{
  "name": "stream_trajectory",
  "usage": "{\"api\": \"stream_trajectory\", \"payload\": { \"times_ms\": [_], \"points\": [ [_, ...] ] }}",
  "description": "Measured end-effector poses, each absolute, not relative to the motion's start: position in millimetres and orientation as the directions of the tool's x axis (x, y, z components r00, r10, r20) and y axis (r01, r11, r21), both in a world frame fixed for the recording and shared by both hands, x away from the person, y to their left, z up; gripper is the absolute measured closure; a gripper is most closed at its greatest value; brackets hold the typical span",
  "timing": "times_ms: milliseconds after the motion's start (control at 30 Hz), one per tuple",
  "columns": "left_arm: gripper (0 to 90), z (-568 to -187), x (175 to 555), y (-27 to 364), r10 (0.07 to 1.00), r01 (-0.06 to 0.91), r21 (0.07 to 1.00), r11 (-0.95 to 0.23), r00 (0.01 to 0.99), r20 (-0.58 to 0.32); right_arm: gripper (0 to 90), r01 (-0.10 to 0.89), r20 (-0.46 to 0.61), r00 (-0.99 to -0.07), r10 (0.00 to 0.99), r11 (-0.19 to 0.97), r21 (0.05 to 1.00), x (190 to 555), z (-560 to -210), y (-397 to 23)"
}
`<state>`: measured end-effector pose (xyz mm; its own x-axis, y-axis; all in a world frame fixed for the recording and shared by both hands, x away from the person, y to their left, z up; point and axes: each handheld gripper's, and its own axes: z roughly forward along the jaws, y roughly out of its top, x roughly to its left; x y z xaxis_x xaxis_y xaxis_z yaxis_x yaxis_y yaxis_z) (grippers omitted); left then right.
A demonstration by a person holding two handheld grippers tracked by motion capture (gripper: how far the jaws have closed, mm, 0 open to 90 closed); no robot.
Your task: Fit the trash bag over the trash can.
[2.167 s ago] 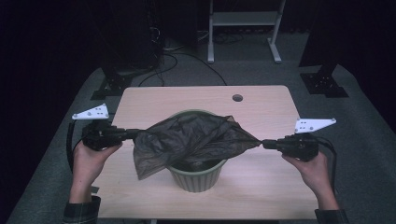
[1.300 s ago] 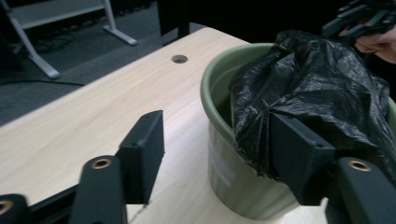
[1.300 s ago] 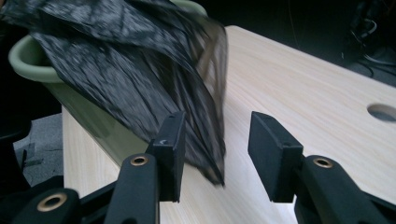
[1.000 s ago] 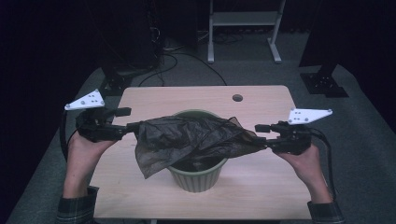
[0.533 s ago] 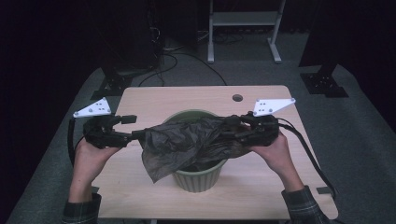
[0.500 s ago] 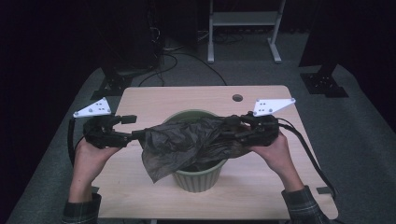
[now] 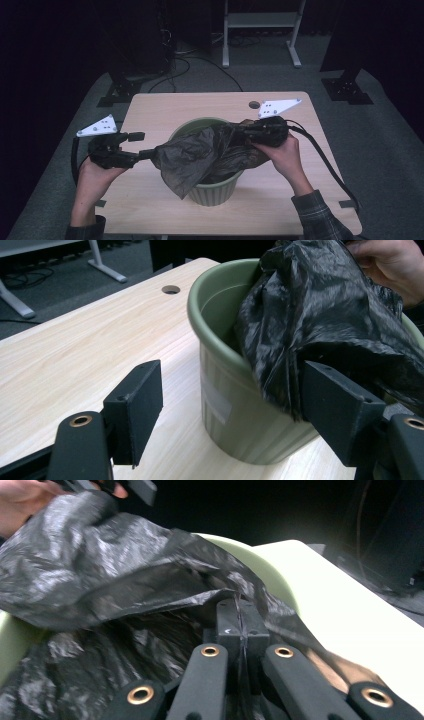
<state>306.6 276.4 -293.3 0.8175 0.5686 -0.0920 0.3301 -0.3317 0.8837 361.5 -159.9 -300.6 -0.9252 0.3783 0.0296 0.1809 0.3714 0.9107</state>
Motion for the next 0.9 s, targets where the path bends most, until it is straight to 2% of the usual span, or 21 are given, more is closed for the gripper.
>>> {"api": "stream_trajectory", "payload": {
  "times_ms": [200,367,533,900],
  "points": [
    [23.1,-295,299,290,0.581,0.332,0.889,-0.314,0.808,-0.097,89.8,0.207,0.045,-0.913,0.405,0.365,0.908,367,-304,-167],
    [23.0,-282,297,291,0.575,0.308,0.901,-0.305,0.814,-0.083,89.8,0.199,0.046,-0.92,0.39,0.362,0.911,366,-305,-164],
    [23.0,-258,305,263,0.516,0.255,0.912,-0.321,0.854,-0.058,89.8,0.194,0.045,-0.925,0.378,0.366,0.91,365,-305,-161],
    [23.1,-245,329,210,0.423,0.219,0.913,-0.345,0.904,-0.057,89.8,0.19,0.044,-0.929,0.367,0.375,0.907,365,-304,-158]
  ]
}}
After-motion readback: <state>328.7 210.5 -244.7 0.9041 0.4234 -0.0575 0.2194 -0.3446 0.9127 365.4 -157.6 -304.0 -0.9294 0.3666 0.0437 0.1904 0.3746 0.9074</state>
